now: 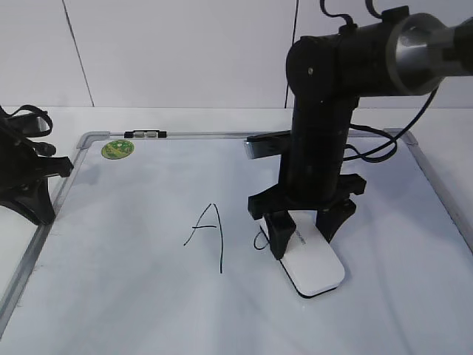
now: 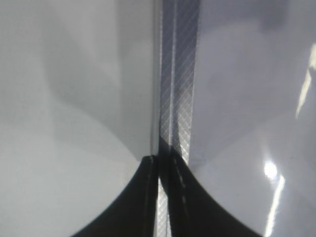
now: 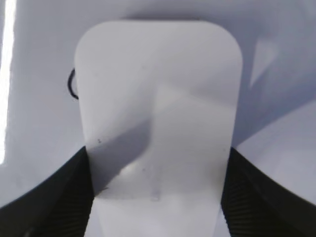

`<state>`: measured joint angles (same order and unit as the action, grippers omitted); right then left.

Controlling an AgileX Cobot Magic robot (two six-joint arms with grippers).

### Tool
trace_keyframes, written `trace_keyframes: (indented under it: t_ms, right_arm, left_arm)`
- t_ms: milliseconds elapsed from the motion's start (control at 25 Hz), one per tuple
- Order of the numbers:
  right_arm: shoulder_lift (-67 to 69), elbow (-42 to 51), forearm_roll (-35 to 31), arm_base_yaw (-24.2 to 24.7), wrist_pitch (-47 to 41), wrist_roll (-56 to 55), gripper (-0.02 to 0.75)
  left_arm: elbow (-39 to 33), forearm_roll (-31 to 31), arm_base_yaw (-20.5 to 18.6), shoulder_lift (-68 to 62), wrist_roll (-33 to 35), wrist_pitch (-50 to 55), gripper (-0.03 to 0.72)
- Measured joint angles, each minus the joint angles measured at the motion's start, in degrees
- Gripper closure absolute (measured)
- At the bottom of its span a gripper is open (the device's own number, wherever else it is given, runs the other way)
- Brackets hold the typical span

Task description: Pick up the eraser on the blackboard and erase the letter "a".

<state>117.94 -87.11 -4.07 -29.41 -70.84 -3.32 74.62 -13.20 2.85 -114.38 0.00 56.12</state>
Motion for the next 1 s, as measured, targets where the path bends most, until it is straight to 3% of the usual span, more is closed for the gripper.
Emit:
trace_keyframes:
  t_ms: [320, 720, 1000]
  right_arm:
    - [0.0, 0.0, -0.4, 0.2, 0.1, 0.1, 0.200]
    - [0.0, -0.1, 4.1, -4.9, 0.6, 0.1, 0.200]
    - [0.2, -1.3, 4.1, -5.6, 0.2, 0.8, 0.200]
  left_arm:
    - [0.0, 0.0, 0.0, 0.0, 0.0, 0.0, 0.659]
    - [0.0, 0.0, 0.0, 0.0, 0.0, 0.0, 0.659]
    - [0.0, 0.0, 0.0, 0.0, 0.0, 0.0, 0.659]
